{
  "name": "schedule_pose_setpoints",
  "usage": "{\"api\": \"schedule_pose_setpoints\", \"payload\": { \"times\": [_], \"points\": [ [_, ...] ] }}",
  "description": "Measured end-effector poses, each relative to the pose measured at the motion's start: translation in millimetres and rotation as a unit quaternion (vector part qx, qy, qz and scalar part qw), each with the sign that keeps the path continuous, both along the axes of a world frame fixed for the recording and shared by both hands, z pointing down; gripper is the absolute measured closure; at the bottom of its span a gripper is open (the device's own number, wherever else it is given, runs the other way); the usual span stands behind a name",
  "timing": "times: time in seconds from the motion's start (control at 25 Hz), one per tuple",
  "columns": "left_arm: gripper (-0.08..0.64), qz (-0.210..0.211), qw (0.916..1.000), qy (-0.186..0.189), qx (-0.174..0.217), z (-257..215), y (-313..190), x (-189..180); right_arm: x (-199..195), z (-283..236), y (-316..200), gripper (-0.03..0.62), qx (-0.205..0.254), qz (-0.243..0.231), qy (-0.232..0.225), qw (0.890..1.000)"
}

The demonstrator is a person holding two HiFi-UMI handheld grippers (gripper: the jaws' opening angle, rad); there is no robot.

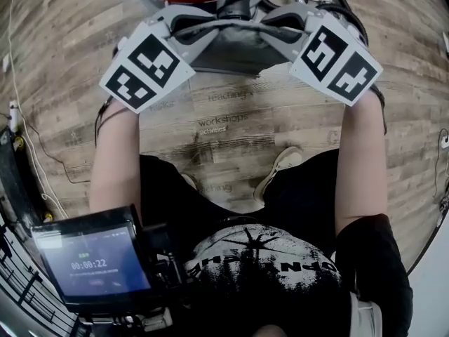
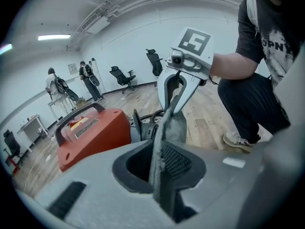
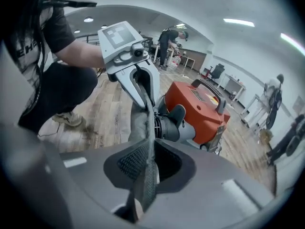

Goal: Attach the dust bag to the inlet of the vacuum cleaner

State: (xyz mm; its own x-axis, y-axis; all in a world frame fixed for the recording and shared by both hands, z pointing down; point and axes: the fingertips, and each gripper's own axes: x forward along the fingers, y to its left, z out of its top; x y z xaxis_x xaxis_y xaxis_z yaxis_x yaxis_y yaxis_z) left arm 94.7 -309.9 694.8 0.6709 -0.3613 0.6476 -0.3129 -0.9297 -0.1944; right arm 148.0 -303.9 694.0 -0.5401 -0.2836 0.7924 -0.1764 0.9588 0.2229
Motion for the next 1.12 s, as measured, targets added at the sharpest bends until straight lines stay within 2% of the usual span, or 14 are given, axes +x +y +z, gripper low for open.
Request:
{"api": "schedule_pose_setpoints", "payload": {
  "times": [0.12, 0.24, 0.36, 0.52, 0.8, 0.92, 1.04, 1.12],
  "points": [
    [0.509, -0.019, 0.9990, 0.027, -0.029, 7, 3, -7, -8, -9, -3, 0.546, 0.047, -0.022, 0.018, 0.998],
    [0.503, -0.029, 0.9987, 0.026, -0.034, 14, 5, -11, -15, -17, -6, 0.551, 0.076, -0.023, 0.012, 0.997],
    [0.500, -0.022, 0.9994, 0.012, -0.024, 12, 3, -10, -12, -14, -6, 0.551, 0.056, -0.007, 0.000, 0.998],
    [0.503, -0.010, 0.9999, 0.011, -0.003, -2, 0, -3, -1, -5, -6, 0.548, 0.018, 0.013, -0.003, 1.000],
    [0.498, -0.006, 0.9999, 0.009, 0.002, -1, 2, -1, -1, -2, -5, 0.534, 0.009, 0.005, 0.001, 1.000],
    [0.474, -0.013, 0.9997, 0.022, 0.002, -3, 3, -2, -9, -5, -3, 0.460, 0.002, -0.003, -0.022, 1.000],
    [0.375, -0.021, 0.9983, 0.053, 0.006, -11, 5, -1, -16, -13, -1, 0.368, 0.000, -0.006, -0.049, 0.999],
    [0.335, -0.022, 0.9978, 0.062, 0.009, -14, 5, -1, -17, -15, -2, 0.342, 0.005, -0.005, -0.056, 0.998]
  ]
}}
